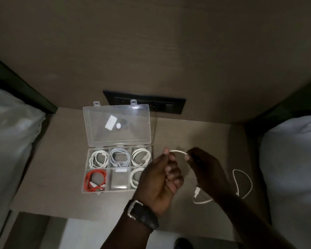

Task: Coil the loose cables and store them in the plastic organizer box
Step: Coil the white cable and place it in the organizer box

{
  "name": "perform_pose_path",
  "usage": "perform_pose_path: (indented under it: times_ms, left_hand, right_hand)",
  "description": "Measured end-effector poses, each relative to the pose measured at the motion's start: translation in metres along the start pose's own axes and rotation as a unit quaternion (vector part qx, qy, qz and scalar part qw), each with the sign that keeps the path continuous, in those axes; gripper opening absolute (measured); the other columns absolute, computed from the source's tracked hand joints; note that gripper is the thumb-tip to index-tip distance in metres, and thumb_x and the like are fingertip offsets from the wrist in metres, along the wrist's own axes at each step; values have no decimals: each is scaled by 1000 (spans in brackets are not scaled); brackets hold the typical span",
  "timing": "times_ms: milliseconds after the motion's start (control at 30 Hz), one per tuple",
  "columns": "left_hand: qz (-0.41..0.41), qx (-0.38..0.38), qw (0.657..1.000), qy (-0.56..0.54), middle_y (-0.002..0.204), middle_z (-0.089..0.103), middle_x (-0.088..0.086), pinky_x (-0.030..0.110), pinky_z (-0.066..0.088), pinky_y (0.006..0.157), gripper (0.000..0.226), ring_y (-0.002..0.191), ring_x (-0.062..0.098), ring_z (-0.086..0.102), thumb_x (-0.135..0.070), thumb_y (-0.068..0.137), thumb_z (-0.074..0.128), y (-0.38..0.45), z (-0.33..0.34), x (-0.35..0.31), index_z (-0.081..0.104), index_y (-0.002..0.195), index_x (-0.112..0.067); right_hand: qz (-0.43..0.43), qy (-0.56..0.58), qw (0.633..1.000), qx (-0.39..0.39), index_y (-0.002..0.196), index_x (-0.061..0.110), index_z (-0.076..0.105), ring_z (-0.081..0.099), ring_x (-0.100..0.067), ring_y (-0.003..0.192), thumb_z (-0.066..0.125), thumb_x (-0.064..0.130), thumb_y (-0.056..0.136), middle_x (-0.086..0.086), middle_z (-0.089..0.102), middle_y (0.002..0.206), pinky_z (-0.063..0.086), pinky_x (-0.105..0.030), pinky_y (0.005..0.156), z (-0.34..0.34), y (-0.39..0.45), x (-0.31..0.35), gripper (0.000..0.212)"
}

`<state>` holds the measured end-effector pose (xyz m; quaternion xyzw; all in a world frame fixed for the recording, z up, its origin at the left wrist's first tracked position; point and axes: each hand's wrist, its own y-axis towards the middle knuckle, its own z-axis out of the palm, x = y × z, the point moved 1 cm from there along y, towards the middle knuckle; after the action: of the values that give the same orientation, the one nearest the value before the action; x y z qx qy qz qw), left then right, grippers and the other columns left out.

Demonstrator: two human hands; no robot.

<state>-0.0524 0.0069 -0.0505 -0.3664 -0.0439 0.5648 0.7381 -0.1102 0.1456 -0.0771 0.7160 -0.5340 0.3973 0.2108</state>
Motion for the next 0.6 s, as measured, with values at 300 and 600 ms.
perform_pose_path:
  times_ms: [300,600]
  left_hand:
    - [172,-53,972,149,82,67,13,32,56,77,22,77,25,66,1,94,41,19,-2,-35,63,94,2]
    - [-51,23,982,181,53,40,5,25,21,45,21,42,15,34,-16,75,45,-15,6,2,59,66,-5]
  right_hand:
    - [-140,-83,956,245,96,27,54,58,-4,78,37,49,98,10,61,83,47,-32,72,-21,-49,11,28]
    - [-126,9,989,79,74,25,67,65,-12,70,71,48,77,8,66,73,53,-38,64,-48,25,29,24]
